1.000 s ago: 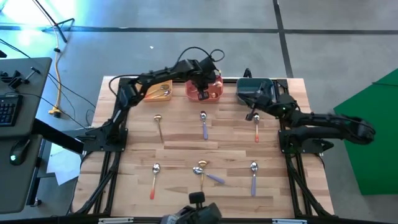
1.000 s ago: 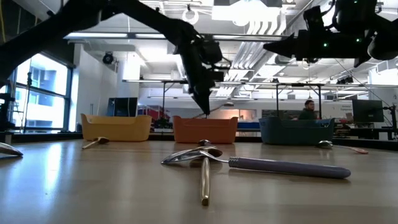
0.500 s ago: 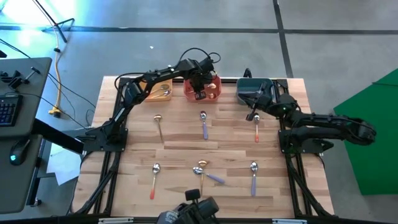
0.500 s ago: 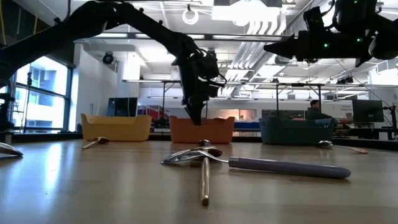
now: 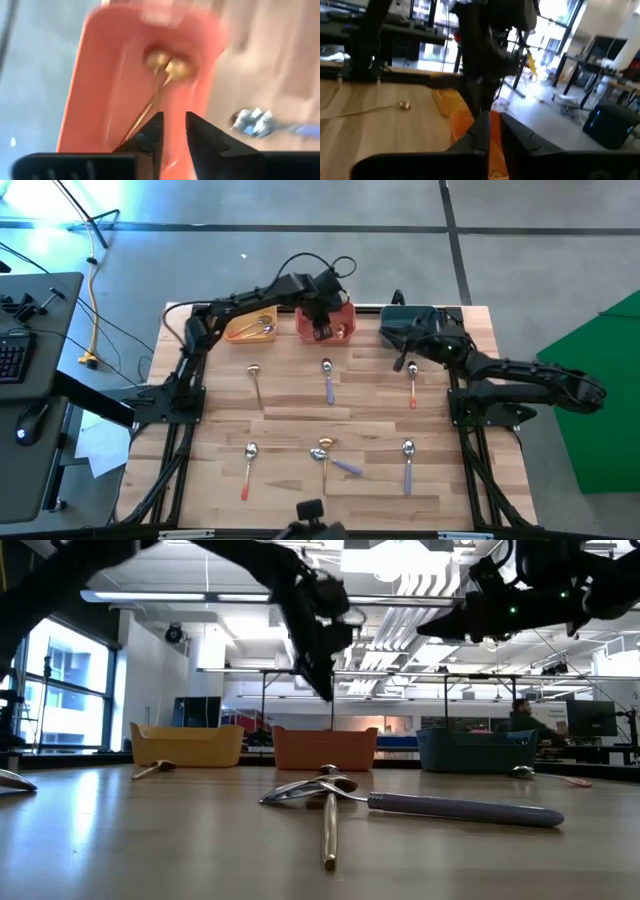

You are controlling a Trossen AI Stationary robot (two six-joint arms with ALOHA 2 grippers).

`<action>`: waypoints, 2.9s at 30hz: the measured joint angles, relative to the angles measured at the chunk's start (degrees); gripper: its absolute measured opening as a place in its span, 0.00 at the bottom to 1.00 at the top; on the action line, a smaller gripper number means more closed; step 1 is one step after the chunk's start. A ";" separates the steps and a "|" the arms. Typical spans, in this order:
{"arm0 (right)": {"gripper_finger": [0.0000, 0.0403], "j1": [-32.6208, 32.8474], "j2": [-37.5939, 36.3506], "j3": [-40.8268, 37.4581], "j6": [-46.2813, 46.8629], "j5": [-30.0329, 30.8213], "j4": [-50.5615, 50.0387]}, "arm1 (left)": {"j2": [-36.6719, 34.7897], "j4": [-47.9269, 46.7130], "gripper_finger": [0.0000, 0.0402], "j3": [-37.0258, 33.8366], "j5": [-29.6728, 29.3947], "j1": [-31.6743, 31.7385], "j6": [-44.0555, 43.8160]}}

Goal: Sort silverware by color (type)
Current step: Put the violet spoon into the blue bin

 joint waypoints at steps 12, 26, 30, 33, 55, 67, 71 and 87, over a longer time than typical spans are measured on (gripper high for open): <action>0.22 6.25 0.00 1.59 3.85 0.03 -6.30 | -27.25 48.85 0.03 -44.89 -2.74 -10.40 -9.69; 0.02 34.42 8.74 11.05 22.00 17.43 -30.35 | -50.88 76.26 0.02 -78.65 -18.69 -28.22 -16.80; 0.04 42.11 15.78 14.70 29.31 20.70 -34.83 | -53.68 76.82 0.02 -81.87 -24.65 -32.45 -17.80; 0.07 46.46 22.04 17.93 34.34 20.97 -35.90 | -54.58 76.54 0.02 -83.45 -28.15 -35.03 -18.73; 0.35 58.18 58.10 45.01 48.86 21.29 -44.12 | -54.58 80.01 0.02 -85.09 -34.61 -40.19 -22.55; 0.25 58.50 63.67 47.54 53.67 22.61 -46.33 | -54.58 81.03 0.02 -85.09 -34.61 -42.22 -25.72; 0.08 57.41 63.66 47.54 49.71 18.21 -46.39 | -54.58 81.10 0.02 -85.09 -34.75 -44.35 -26.09; 0.07 50.48 43.59 50.77 32.90 14.89 -63.88 | -54.58 82.36 0.02 -85.09 -41.87 -50.35 -26.65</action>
